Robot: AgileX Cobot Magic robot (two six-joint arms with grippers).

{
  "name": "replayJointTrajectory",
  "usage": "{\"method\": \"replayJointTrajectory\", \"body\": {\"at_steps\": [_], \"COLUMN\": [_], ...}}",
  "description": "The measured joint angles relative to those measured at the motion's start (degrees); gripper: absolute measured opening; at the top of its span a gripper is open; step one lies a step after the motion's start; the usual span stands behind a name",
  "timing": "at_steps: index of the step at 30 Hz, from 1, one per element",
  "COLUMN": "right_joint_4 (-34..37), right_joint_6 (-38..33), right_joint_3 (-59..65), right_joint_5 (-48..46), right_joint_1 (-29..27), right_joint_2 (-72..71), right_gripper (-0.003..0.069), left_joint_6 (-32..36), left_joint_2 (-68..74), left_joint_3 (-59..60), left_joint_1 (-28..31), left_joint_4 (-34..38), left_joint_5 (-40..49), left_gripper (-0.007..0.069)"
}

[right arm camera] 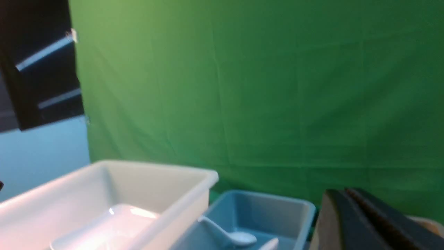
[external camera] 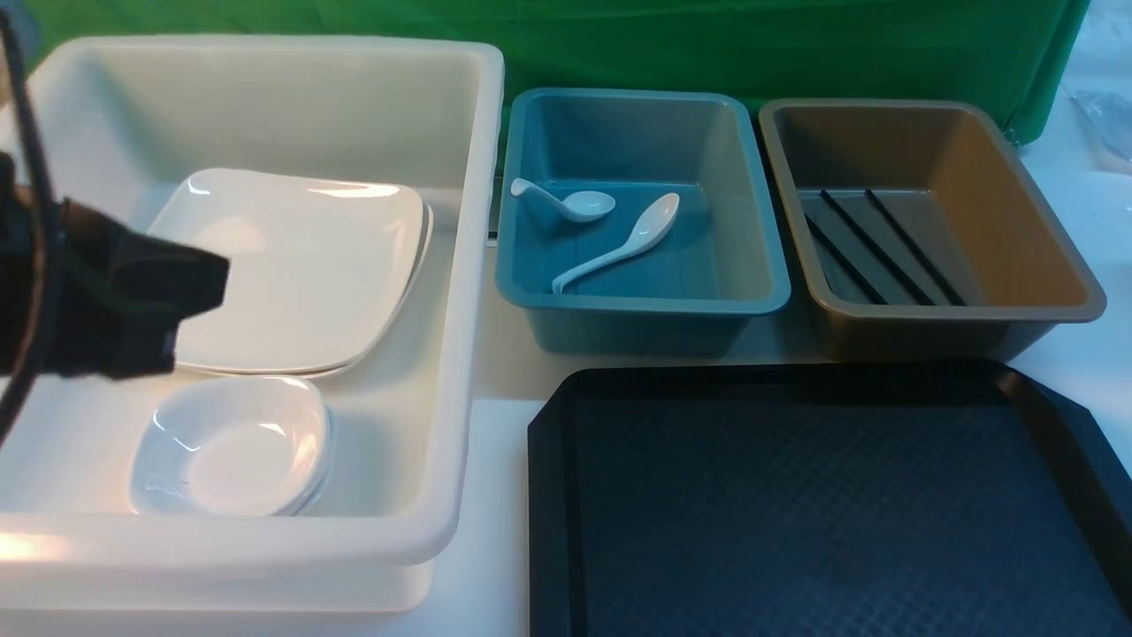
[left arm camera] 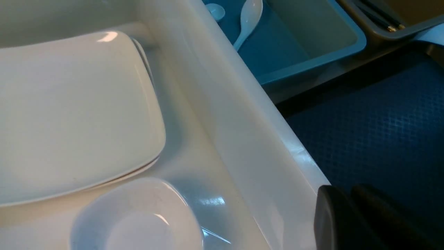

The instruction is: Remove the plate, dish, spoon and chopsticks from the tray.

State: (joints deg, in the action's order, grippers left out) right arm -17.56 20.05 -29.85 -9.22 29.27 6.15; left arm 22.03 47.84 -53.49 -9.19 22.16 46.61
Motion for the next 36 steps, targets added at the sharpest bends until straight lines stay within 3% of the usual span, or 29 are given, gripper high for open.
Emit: {"method": "replayJointTrajectory", "body": {"at_steps": [14, 29, 34, 36], "right_joint_4": [-0.1, -0.2, -0.2, -0.2], "right_joint_6": [0.1, 0.1, 0.1, 0.1], "right_joint_3": [2.1, 2.1, 2.1, 2.1], "right_joint_5": [1.2, 1.2, 1.2, 1.2], "right_joint_1": [0.0, 0.0, 0.0, 0.0], "right_joint_2": [-2.5, -2.5, -2.5, -2.5], "right_gripper": [0.0060, 0.0090, 0.0099, 0.0101], "left_joint_6": [-3.3, -2.3, -2.0, -3.9], "left_joint_2": [-25.2, -26.8, -27.0, -28.9], "left_joint_3": [15.2, 15.5, 16.9, 20.2], "left_joint_1": [0.0, 0.0, 0.0, 0.2], "left_joint_4": [0.2, -2.3, -5.0, -9.1], "left_joint_5": [-7.4, -8.2, -14.8, -22.1], "left_gripper": [0.0036, 0.0036, 0.0036, 0.0036]}}
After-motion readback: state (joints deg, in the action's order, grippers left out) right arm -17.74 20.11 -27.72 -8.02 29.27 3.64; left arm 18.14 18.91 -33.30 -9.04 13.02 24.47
